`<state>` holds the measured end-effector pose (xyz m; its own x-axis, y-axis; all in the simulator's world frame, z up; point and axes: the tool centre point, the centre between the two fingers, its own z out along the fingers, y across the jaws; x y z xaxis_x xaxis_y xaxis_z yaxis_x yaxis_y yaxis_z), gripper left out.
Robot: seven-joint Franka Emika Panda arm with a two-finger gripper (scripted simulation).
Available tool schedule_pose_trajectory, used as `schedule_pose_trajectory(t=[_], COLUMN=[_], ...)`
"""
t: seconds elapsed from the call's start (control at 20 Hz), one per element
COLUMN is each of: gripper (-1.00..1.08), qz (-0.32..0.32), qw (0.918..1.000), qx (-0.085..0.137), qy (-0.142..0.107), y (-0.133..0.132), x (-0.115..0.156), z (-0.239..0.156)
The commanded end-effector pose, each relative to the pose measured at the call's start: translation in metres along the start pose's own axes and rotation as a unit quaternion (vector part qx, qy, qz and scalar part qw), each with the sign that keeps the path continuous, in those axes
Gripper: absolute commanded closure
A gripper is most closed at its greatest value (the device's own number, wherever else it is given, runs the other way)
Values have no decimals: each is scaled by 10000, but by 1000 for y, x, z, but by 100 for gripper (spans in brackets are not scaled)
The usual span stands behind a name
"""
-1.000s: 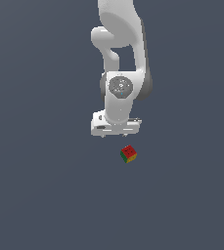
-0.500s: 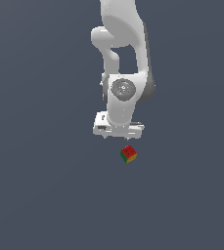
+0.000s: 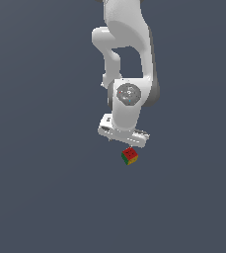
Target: Pick up the object and move it to a goal position.
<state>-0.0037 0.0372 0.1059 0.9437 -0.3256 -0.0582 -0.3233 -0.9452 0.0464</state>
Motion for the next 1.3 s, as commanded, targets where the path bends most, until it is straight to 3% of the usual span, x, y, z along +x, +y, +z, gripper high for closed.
schedule_pose_trajectory(t=[0.0,0.5,1.25], gripper=[-92,-92,-92], qz=[337,1643,3238], qw=[9994,9863,9455], qx=[26,133,287], qy=[22,100,177], y=[-5,-25,-49], x=[2,8,14], z=[2,9,18])
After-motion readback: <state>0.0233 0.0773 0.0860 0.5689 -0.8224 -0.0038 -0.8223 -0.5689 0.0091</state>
